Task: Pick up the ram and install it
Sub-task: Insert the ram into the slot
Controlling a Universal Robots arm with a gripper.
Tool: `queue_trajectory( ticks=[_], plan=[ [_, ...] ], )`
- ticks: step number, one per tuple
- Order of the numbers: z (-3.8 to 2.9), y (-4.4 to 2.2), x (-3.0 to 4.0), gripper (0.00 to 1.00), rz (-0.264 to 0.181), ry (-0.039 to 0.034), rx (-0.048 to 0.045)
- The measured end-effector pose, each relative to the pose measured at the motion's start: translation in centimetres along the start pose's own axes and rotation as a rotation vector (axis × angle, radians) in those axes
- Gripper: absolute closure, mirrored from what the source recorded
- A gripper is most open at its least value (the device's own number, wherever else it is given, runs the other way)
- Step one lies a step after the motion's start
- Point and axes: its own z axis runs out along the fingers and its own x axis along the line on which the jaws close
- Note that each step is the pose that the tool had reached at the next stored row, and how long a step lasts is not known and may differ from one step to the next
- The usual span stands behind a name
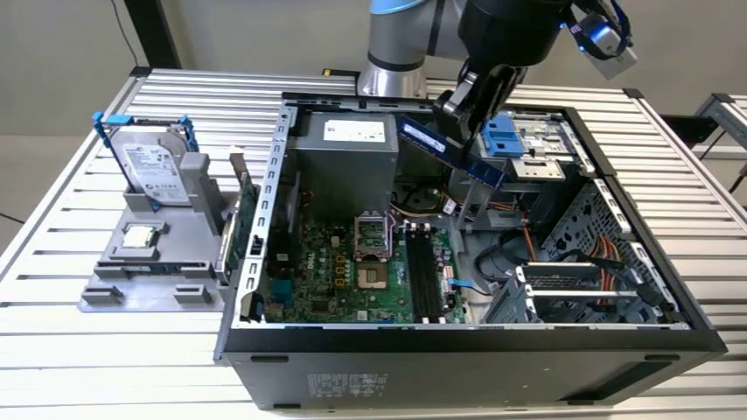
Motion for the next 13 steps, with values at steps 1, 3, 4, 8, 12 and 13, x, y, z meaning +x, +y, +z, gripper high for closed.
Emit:
queue_trajectory(
  ticks=[1, 3, 4, 8, 12, 13],
  plan=[
    [0.00, 0.00, 0.00, 1.00, 0.011, -0.0007, -0.0002],
    [0.00, 0.00, 0.00, 1.00, 0.035, -0.0021, -0.0005],
    [0.00, -0.01, 0.00, 1.00, 0.047, -0.0028, -0.0007],
    [0.00, -0.01, 0.01, 1.00, 0.095, -0.0058, -0.0014],
    [0.01, -0.01, 0.01, 1.00, 0.144, -0.0089, -0.0022],
    [0.01, -0.02, 0.01, 1.00, 0.157, -0.0096, -0.0024]
  ],
)
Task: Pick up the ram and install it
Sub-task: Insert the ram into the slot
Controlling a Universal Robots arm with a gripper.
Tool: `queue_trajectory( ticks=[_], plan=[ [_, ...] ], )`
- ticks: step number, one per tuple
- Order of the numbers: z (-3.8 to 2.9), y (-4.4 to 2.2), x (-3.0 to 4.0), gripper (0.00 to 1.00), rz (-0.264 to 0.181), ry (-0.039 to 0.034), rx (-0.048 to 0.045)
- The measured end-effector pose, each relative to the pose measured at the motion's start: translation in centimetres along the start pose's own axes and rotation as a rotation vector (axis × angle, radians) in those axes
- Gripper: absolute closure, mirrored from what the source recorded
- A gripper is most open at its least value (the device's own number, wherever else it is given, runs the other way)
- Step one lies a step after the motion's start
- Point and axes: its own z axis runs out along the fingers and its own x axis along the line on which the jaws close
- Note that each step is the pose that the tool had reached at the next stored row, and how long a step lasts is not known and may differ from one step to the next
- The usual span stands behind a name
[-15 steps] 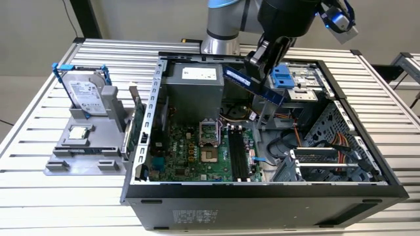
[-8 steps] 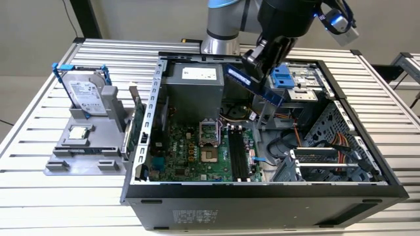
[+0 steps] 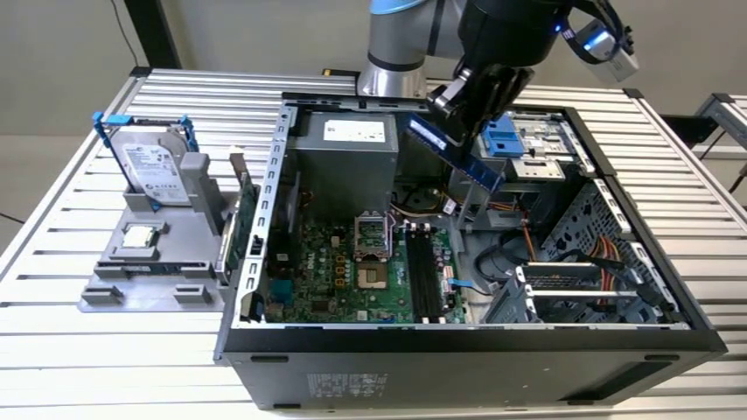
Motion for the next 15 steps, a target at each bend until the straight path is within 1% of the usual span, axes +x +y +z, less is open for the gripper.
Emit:
queue_trajectory(
  ticks=[15],
  plan=[
    [0.01, -0.03, 0.02, 1.00, 0.196, -0.0121, -0.0031]
  ],
)
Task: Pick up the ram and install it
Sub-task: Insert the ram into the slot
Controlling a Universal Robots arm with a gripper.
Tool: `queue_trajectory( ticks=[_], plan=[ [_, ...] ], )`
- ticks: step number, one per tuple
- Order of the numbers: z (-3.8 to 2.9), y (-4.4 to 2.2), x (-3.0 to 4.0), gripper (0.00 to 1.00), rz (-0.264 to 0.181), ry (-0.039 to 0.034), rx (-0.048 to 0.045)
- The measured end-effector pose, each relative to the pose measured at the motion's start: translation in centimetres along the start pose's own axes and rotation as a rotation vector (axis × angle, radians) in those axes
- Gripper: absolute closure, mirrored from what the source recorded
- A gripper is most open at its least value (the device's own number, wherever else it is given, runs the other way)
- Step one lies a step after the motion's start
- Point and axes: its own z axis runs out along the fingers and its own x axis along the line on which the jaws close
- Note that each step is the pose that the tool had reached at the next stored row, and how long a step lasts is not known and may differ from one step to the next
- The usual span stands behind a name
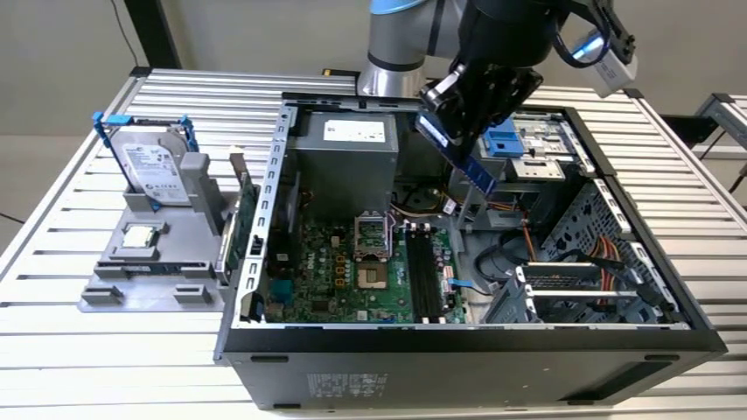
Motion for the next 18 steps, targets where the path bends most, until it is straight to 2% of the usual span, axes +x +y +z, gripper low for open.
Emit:
queue_trajectory(
  ticks=[18],
  plan=[
    [0.01, -0.04, 0.02, 1.00, 0.238, -0.0147, -0.0037]
  ],
)
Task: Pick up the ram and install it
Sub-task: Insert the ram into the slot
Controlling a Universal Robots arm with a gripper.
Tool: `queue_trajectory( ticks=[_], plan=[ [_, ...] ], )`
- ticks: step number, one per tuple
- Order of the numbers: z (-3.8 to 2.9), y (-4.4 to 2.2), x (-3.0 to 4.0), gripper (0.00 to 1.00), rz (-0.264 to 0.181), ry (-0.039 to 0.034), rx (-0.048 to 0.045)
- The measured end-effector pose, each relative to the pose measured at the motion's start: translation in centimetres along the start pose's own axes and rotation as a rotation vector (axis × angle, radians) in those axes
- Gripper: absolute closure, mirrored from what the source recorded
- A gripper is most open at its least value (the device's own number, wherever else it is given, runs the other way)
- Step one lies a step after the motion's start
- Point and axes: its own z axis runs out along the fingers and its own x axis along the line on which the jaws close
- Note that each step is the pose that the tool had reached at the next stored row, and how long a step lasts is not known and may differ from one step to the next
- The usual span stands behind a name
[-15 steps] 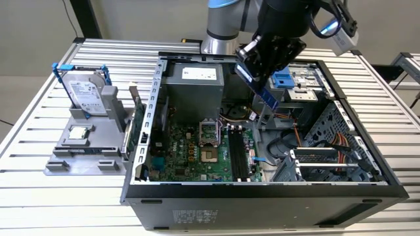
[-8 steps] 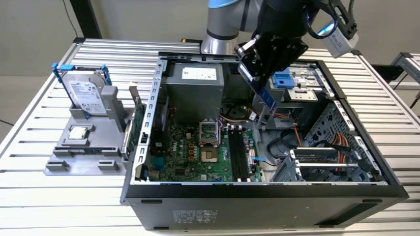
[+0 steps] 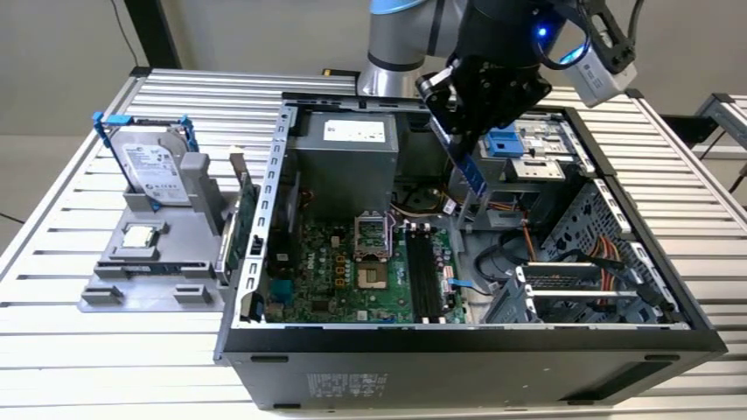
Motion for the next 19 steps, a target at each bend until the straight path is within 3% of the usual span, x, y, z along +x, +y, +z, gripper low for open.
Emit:
queue_trajectory(
  ticks=[6, 19],
  plan=[
    [0.00, -0.01, 0.00, 1.00, 0.056, -0.0034, -0.0008],
    [0.21, -0.07, -0.09, 1.00, 0.059, -0.0037, -0.0010]
  ],
)
